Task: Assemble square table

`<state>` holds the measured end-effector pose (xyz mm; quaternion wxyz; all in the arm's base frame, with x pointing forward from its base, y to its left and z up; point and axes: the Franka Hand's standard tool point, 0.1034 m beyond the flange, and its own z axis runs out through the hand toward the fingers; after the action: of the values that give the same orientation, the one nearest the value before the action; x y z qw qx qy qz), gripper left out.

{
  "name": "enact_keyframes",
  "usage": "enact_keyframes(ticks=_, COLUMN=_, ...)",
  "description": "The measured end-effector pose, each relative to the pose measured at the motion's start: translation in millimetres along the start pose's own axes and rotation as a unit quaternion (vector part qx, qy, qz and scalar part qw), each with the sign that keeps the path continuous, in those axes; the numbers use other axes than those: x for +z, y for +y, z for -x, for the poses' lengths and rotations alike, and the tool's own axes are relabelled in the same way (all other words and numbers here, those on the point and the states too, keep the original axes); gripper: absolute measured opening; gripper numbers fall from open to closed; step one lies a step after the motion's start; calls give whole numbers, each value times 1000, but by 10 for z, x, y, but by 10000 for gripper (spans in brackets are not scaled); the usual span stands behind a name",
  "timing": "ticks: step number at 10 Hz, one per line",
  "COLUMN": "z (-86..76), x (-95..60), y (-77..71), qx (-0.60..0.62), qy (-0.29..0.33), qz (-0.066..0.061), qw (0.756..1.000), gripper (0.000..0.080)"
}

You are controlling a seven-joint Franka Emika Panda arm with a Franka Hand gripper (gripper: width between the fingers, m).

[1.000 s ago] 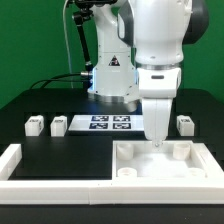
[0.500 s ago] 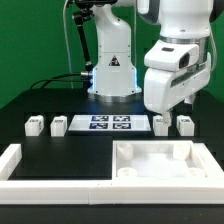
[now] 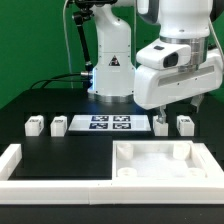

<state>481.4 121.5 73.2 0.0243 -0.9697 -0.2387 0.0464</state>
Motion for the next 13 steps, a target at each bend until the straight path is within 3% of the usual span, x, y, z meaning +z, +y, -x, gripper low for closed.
enact_keyframes(ticks=4, z=99, x=185, y=-525, qx=198, qy=-11, qz=-7, qw=980, gripper=649)
enact_keyframes(ticks=7, z=111, x=183, y=-524, qx=184, qy=-22, qz=-8, qw=983, gripper=649)
enact_keyframes(ticks=9, z=172, x=214, y=-547, qx=188, qy=-88, qz=-11, qw=978, gripper=649)
enact_keyframes(ticks=10, z=105, x=318, y=-674, qx=194, qy=-98, qz=-14, qw=976, gripper=649)
enact_keyframes(ticks=11, z=200, x=378, y=-768, qx=186, qy=-148, qz=-15, qw=971, gripper=649)
enact_keyframes(ticks=13, z=228, x=455, y=-808, qx=183, qy=-216, qz=-27, qw=959, gripper=649)
